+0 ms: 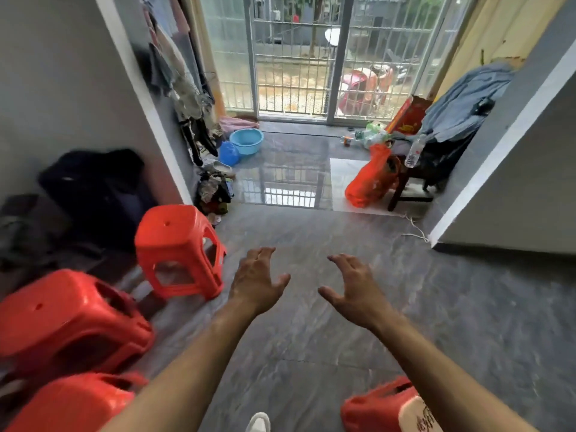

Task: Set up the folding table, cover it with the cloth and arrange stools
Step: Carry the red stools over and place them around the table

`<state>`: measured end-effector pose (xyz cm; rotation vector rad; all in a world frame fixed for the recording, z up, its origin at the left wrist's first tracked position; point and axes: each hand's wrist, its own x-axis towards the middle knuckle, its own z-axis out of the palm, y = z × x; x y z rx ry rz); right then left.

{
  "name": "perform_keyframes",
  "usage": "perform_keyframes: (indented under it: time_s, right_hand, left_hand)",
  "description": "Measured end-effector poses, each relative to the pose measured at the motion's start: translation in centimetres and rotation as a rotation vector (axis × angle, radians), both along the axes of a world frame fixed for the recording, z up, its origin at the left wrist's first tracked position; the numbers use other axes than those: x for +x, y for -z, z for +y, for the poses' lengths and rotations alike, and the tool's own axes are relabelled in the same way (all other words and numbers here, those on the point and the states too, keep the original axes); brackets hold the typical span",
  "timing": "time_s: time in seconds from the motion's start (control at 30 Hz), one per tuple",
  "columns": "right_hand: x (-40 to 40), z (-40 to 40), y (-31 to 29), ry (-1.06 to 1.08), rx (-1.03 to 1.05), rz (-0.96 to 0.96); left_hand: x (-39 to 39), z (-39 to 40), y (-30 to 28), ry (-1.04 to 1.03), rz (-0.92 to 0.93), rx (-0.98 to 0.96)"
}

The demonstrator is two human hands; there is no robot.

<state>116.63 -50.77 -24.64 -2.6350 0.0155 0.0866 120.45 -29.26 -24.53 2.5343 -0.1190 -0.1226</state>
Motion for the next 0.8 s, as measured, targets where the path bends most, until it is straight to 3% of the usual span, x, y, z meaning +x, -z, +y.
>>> perform_keyframes:
  time_s: [0.47,0.67,0.8]
  right_hand:
    - [-3.2,24.8,-0.7,-0.714,0.056,0.035]
    - [-7.0,36.4,1.1,-0.878,0.005,0.038]
    - [-9.8,43.2,1.8,-0.865,-0.020,0.061]
  left_hand:
    - [-18.9,24.1,-2.3,-0.781,-0.001,-0.056]
    - [-26.4,33.4,-0.3,-0.935,0.064,-0.090]
    - [-29.8,40.3,1.4,-0.948,0.121,-0.089]
